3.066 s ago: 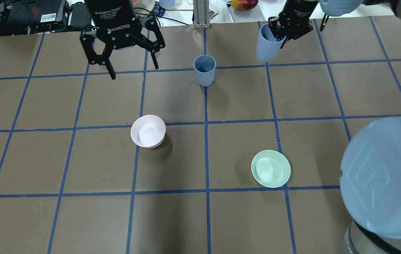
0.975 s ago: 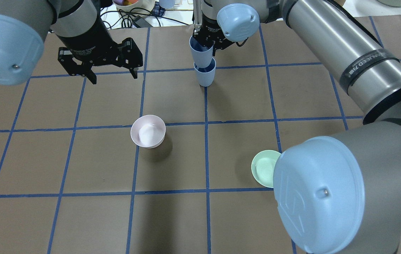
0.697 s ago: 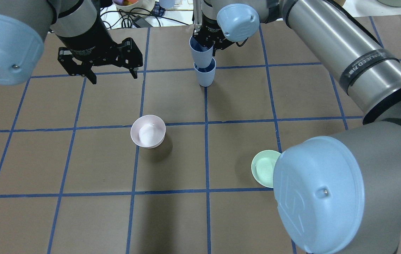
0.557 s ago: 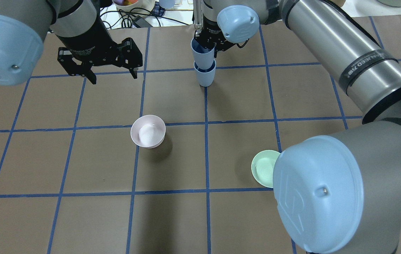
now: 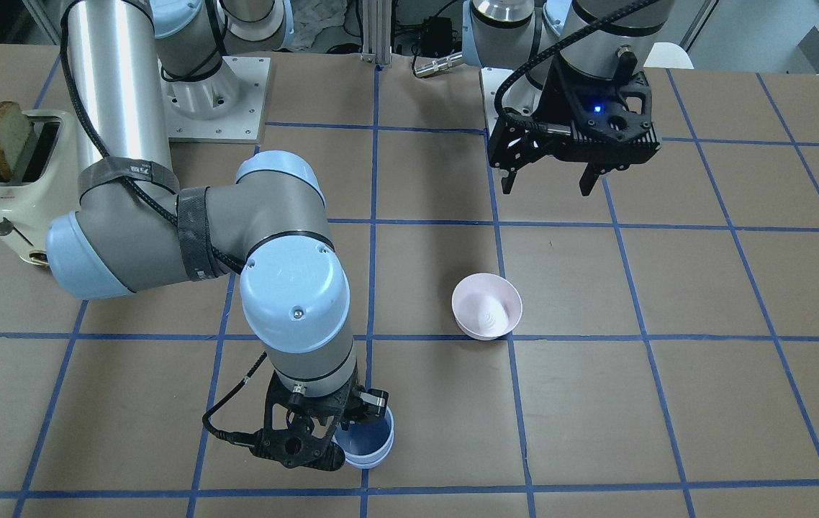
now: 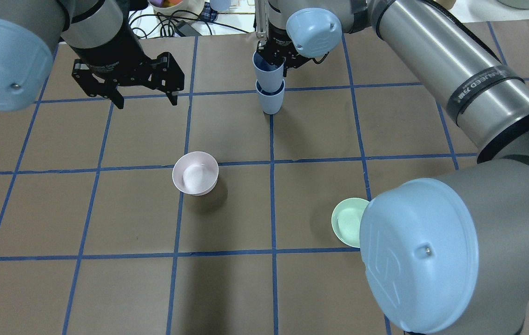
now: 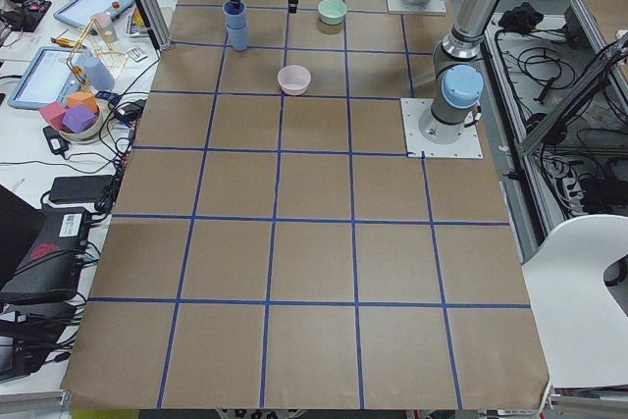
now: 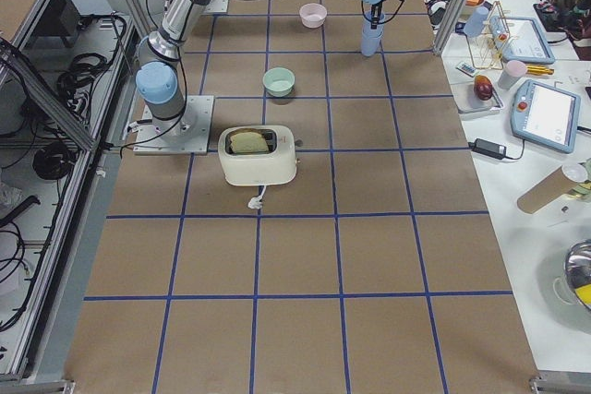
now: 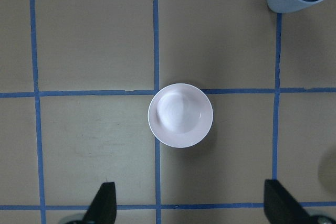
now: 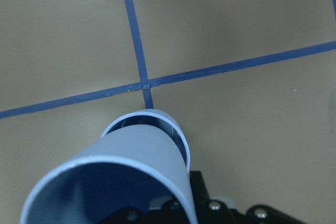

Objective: Stack blue cups with both arms

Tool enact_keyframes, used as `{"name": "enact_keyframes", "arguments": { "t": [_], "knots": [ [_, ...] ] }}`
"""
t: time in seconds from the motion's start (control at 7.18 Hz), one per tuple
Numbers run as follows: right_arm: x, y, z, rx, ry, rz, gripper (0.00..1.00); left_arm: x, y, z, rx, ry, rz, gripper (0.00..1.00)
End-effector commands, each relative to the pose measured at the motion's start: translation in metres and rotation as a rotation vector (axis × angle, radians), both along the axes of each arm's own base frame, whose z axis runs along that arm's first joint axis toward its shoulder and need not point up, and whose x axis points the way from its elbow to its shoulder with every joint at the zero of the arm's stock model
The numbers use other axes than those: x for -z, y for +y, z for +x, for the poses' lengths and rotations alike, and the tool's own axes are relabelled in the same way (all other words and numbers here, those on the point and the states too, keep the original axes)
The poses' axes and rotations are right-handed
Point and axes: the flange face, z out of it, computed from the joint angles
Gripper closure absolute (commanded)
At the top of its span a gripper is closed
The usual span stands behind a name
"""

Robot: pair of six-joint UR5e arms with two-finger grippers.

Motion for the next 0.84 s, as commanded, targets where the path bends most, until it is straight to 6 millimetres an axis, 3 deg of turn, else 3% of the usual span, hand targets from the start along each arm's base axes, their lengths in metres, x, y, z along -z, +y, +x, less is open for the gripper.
{"name": "enact_keyframes", "arguments": {
  "t": [0.0,0.14,0.28,0.42,0.7],
  "knots": [
    [-0.004,0.000,0.000,0.003,-0.006,-0.005,0.00,-0.001,0.000,0.001,0.003,0.000,0.000,0.00],
    [-0.015,-0.001,-0.005,0.004,-0.002,-0.018,0.00,-0.001,0.000,0.001,0.003,0.000,0.000,0.00],
    [-0.042,0.007,-0.017,0.007,-0.003,-0.027,0.00,-0.001,0.000,0.001,0.003,0.000,0.000,0.00],
    [-0.064,0.016,-0.045,0.035,0.009,0.028,0.00,-0.001,0.000,0.001,0.003,0.000,0.000,0.00],
    [-0.130,0.042,-0.105,0.011,0.014,0.059,0.00,0.000,0.000,0.001,0.003,0.000,0.002,0.00]
  ]
}}
